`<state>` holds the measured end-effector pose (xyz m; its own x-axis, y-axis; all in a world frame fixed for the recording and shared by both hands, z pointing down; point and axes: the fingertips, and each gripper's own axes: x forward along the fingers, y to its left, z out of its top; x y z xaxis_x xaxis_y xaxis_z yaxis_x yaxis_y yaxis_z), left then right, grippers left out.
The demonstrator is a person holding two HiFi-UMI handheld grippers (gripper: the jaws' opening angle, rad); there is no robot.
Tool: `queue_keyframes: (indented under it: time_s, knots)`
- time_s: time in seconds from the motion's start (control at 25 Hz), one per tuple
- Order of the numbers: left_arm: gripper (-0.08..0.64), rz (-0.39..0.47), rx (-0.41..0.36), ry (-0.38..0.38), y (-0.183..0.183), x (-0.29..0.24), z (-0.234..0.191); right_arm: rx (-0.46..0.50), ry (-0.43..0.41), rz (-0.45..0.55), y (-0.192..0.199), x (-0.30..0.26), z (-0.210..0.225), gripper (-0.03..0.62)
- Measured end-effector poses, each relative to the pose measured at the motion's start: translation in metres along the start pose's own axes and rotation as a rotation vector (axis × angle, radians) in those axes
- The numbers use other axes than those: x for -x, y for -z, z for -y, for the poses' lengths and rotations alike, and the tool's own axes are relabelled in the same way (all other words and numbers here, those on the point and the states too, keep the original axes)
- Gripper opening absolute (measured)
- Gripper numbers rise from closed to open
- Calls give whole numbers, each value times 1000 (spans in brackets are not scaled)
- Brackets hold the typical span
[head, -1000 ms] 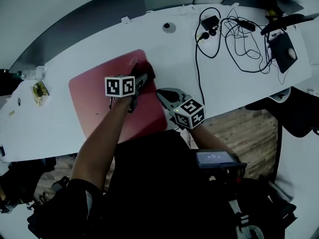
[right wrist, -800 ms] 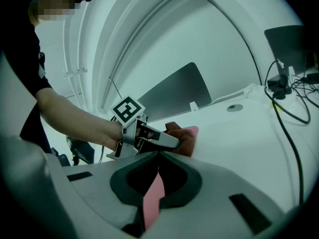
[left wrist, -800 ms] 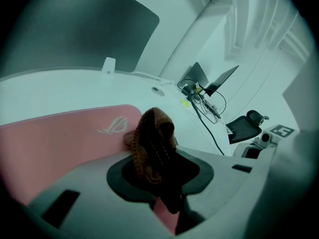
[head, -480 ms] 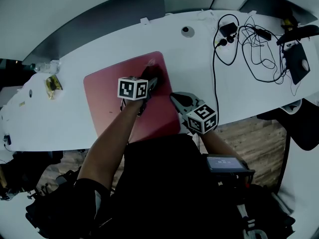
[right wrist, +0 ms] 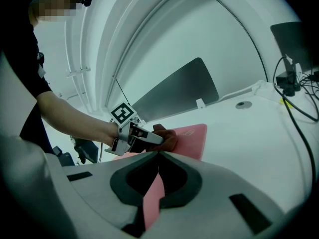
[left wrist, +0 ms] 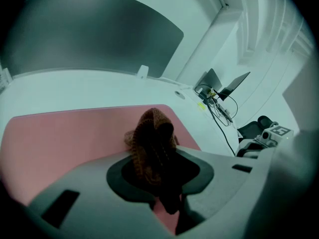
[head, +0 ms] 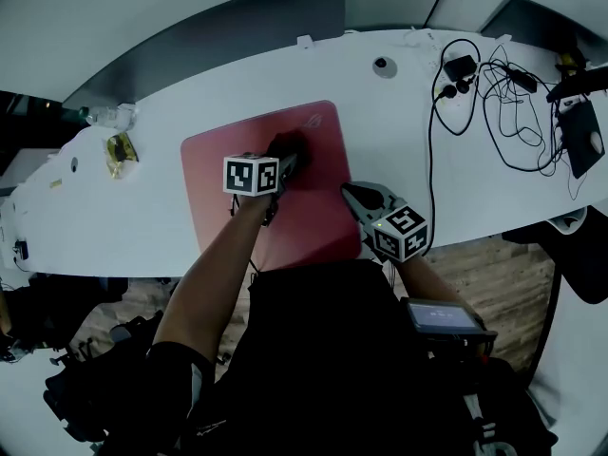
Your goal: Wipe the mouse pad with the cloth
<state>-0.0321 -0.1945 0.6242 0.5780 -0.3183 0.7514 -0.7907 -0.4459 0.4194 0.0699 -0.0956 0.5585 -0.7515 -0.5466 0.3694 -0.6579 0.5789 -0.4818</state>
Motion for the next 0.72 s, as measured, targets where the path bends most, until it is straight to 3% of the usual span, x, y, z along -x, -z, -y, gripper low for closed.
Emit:
queue_keyframes:
  time_s: [0.72]
  knots:
    - [112, 57, 120, -139, 34, 81, -107, 21, -31, -30, 3, -12, -17, 26]
